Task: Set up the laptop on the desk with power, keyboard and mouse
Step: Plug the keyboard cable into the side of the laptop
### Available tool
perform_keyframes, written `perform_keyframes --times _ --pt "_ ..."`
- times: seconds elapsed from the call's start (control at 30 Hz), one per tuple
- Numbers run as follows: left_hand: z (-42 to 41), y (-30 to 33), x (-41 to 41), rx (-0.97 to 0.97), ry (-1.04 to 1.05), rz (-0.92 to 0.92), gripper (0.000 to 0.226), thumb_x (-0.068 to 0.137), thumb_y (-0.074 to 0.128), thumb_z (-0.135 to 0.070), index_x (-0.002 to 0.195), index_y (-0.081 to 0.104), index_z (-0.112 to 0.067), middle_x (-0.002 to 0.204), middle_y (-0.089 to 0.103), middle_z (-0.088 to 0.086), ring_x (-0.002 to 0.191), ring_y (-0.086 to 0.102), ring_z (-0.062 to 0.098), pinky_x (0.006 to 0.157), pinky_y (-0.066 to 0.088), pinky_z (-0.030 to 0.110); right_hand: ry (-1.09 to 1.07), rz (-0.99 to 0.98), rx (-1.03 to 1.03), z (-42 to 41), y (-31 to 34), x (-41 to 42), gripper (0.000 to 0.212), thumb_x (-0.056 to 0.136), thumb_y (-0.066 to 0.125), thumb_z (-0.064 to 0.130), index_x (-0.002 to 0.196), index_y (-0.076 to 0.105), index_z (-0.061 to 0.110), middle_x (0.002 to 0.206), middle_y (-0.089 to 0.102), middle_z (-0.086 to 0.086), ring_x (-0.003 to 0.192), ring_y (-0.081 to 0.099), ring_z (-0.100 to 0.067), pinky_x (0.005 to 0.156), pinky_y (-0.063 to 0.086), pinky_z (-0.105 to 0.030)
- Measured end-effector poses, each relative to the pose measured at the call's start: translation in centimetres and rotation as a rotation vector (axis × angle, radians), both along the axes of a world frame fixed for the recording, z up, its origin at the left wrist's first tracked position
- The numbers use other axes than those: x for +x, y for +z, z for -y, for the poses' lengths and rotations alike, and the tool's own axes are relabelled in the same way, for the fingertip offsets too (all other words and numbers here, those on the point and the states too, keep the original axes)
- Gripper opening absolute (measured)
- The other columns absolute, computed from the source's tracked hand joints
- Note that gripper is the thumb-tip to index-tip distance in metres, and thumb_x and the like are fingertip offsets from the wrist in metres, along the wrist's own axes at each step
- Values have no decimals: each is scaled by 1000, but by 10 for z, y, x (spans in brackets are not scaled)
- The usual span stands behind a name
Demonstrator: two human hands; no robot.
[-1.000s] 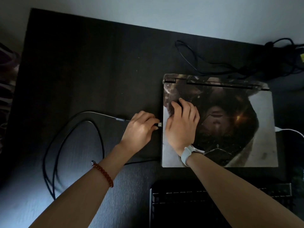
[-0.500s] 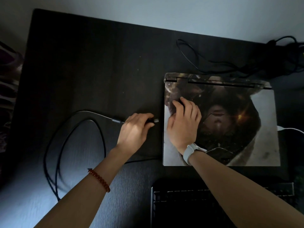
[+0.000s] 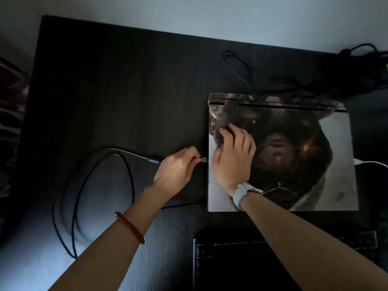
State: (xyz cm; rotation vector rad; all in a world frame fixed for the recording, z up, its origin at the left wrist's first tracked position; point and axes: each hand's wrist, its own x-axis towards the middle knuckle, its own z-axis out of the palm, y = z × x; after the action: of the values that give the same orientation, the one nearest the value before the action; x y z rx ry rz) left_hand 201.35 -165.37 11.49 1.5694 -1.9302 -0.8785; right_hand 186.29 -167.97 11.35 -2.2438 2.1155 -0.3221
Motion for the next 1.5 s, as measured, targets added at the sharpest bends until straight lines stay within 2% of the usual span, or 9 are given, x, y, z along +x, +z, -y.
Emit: perform_keyframes --times 0.13,0.23,0.5,0.77,0.9,1.03,1.2,1.5 --pt "-3 1 0 -83 -90 66 6 88 55 -4 90 59 0 80 60 14 60 57 26 48 50 39 3 -6 0 0 -2 0 42 78 37 25 117 50 17 128 52 -9 120 43 -29 106 32 -48" --pt "-5 1 1 -90 -134 106 9 82 61 -1 91 60 0 87 59 16 55 56 26 45 50 31 -1 -5 2 0 -1 -1 43 77 37 25 117 50 17 128 52 -8 121 42 -28 106 31 -48" --pt "-3 -2 3 -132 -137 143 12 80 68 -2 89 64 4 86 63 19 57 61 30 45 54 37 1 -9 -4 0 -1 0 42 78 35 25 116 51 17 128 53 -9 120 43 -29 105 31 -48" --pt "-5 -4 4 -200 -15 160 20 78 72 -8 91 66 6 79 69 17 67 67 29 58 57 35 -3 -12 -16 1 -3 0 41 78 37 24 116 50 17 127 53 -9 120 41 -28 105 31 -47" --pt "-5 -8 1 -239 4 169 25 85 57 -19 93 67 2 81 67 15 73 62 30 65 53 38 -4 -13 -15 0 -2 0 41 78 36 25 116 50 17 127 52 -9 121 39 -27 105 31 -47" --pt "-7 -13 -4 -225 65 149 26 87 52 -20 95 67 -1 87 63 14 86 46 20 66 48 39 -1 -7 -10 0 -1 0 42 78 35 25 116 51 16 127 53 -10 120 43 -30 105 32 -48" --pt "-8 -19 -4 -215 61 152 21 85 59 -17 96 67 -1 87 63 14 87 46 19 67 47 39 -4 -9 -2 1 0 0 42 78 35 25 116 51 16 127 53 -10 120 45 -31 104 33 -49" --pt "-7 -19 -7 -183 54 128 26 88 50 -20 99 66 -2 88 62 13 86 43 18 69 44 37 -7 -6 11 0 3 1 43 78 35 24 115 53 15 127 53 -11 120 45 -31 104 33 -50"
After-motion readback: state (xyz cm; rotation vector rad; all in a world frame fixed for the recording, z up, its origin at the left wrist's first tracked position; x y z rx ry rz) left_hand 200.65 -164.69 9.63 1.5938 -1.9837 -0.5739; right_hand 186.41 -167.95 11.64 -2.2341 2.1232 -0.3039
